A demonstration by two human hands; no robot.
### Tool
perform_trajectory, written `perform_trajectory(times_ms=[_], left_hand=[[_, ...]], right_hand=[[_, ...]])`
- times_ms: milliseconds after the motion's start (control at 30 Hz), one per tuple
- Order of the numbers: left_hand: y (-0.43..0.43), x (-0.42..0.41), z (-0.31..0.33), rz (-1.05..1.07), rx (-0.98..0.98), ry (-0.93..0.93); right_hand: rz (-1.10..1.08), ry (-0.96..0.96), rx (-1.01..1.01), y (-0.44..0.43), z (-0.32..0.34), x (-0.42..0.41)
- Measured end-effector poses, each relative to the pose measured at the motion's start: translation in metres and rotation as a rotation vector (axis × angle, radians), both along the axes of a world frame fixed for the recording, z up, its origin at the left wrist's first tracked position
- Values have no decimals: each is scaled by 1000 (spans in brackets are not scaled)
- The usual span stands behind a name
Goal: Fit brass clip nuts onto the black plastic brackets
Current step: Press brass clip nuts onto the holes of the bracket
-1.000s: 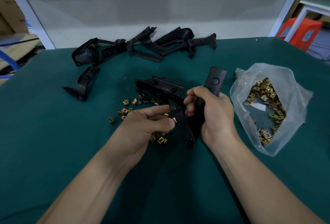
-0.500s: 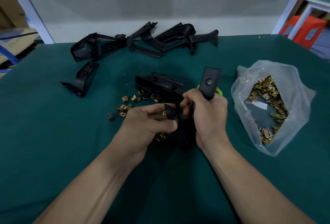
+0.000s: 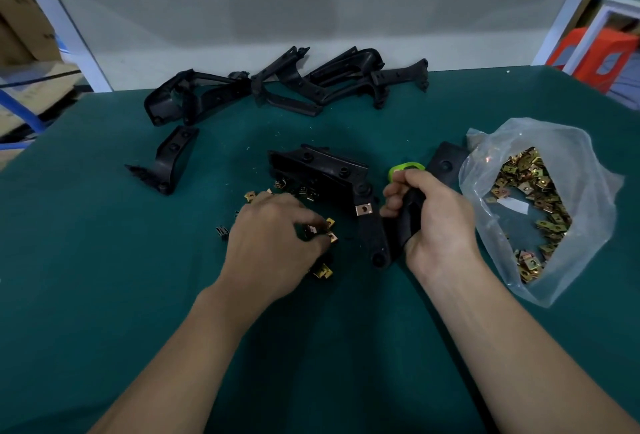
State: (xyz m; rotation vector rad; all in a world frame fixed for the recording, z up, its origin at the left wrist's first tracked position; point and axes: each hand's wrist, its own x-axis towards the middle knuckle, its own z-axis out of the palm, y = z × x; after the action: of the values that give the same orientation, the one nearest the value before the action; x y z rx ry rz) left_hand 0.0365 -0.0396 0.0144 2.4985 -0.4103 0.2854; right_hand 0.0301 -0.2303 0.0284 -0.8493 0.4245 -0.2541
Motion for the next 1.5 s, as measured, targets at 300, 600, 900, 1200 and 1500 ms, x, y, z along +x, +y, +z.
perform_trajectory(times_ms=[300, 600, 900, 1200, 1500], left_hand=[[-24, -8, 5, -18, 436, -240], [-18, -4, -1, 117, 319, -227], [-11, 9, 1, 34, 291, -95], [-31, -4, 19, 110, 673, -184], [-16, -18, 12, 191, -412, 256]], right_hand=[[16, -3, -6, 1, -1, -2], [10, -15, 13, -3, -2, -1], [15, -4, -4, -2, -2, -1], [-8, 6, -13, 2, -7, 3], [-16, -41, 79, 3, -3, 7]])
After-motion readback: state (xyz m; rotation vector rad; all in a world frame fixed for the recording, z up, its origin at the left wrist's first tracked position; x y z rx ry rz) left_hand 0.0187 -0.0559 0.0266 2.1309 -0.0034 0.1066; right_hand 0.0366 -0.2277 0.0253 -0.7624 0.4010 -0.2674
